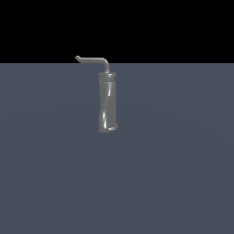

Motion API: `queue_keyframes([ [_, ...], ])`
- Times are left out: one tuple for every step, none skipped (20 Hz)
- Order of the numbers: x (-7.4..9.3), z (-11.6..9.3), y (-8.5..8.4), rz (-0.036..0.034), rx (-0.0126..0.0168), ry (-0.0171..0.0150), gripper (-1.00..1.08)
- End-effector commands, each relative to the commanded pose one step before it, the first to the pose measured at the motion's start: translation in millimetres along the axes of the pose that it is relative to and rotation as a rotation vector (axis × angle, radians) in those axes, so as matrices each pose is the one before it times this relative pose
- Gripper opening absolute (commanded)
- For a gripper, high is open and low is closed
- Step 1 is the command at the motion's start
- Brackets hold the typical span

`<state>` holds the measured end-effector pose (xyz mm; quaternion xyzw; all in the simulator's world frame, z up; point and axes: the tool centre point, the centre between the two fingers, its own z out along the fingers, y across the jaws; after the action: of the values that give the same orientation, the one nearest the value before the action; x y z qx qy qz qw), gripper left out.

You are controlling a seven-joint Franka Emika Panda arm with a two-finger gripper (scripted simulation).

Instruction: Turn on the faucet by rotating a designated handle.

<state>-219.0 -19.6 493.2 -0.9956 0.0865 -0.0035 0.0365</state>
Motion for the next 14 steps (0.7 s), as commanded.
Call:
queue_keyframes([
  [12.58,0.75,-4.32,0.04607,0.01423,-0.00637,-1.00],
  [5.65,0.48,-2.26,0.02124,0.00585,-0.00299,-1.00],
  [5.94,0.63,-2.53,0.02260,0.00584,-0.00326,-1.00],
  [6.12,0.78,-2.78,0.02362,0.00569,-0.00346,-1.00],
  [6.10,0.92,-2.96,0.02392,0.00534,-0.00355,-1.00],
  [6.05,1.05,-3.12,0.02410,0.00496,-0.00360,-1.00],
  [5.98,1.19,-3.29,0.02425,0.00457,-0.00361,-1.00],
  [5.92,1.32,-3.45,0.02442,0.00419,-0.00361,-1.00],
  [5.83,1.45,-3.62,0.02455,0.00381,-0.00359,-1.00],
  [5.75,1.59,-3.77,0.02470,0.00343,-0.00354,-1.00],
  [5.65,1.72,-3.93,0.02481,0.00306,-0.00347,-1.00],
  [5.55,1.85,-4.09,0.02493,0.00269,-0.00338,-1.00],
  [5.43,1.98,-4.25,0.02503,0.00233,-0.00326,-1.00],
  [5.32,2.11,-4.39,0.02514,0.00197,-0.00313,-1.00],
])
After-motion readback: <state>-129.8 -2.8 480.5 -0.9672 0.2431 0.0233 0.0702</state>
